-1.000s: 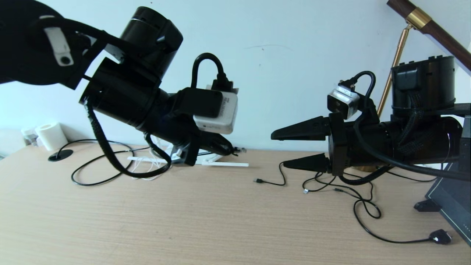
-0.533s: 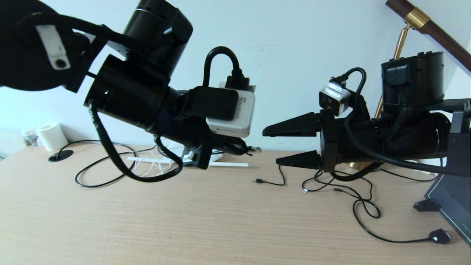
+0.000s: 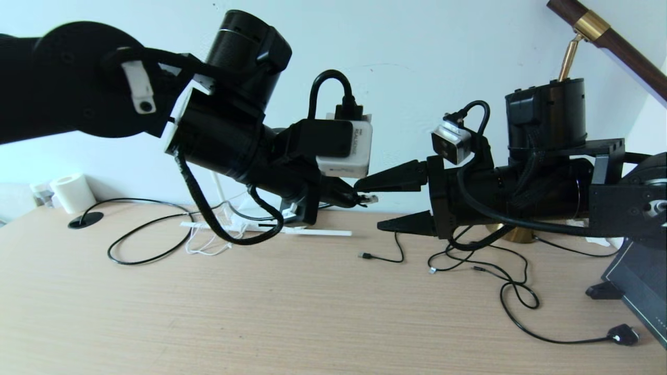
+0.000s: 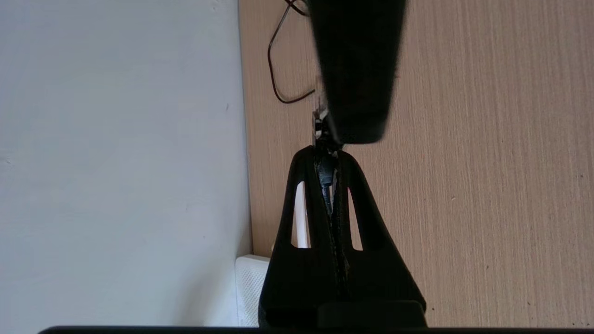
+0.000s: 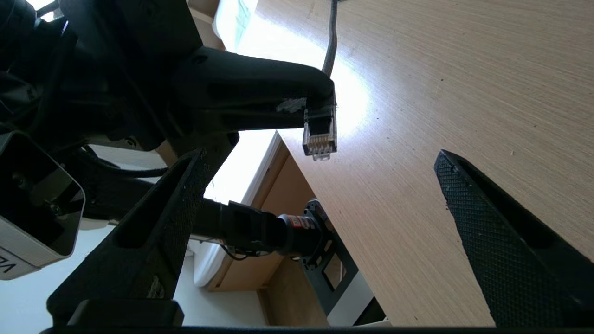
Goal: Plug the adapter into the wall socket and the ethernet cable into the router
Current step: Hand it to the other hand
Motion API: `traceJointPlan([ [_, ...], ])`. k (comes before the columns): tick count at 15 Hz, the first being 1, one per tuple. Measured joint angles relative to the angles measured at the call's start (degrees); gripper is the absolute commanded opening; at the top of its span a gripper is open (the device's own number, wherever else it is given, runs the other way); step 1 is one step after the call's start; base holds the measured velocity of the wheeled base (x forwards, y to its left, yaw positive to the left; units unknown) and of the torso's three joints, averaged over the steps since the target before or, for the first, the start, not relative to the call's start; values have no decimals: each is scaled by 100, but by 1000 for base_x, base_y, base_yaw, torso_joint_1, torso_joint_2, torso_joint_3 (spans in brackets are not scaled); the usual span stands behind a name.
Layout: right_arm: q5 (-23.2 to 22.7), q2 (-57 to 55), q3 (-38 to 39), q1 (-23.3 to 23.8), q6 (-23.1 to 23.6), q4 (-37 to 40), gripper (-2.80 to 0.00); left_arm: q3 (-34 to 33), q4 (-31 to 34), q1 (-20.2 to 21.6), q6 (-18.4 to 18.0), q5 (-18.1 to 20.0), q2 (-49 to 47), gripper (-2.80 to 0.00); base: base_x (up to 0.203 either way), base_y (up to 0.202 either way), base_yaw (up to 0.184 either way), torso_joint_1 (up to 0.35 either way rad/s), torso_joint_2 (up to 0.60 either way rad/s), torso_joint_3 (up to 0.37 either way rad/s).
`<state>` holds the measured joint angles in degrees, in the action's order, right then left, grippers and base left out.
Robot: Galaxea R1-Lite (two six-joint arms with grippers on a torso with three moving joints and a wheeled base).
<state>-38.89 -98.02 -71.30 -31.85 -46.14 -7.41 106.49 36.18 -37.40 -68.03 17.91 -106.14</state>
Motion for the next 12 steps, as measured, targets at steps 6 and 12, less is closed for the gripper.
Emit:
traceJointPlan([
  [6,44,6,22,-15,-5,0,0,64,15,3,5,0,-75,-280,0,0,0,0,0,0],
  [12,152,80,148,-20,-18,-131,0,59,9,11,155,-201,-89,-280,0,0,0,0,0,0],
])
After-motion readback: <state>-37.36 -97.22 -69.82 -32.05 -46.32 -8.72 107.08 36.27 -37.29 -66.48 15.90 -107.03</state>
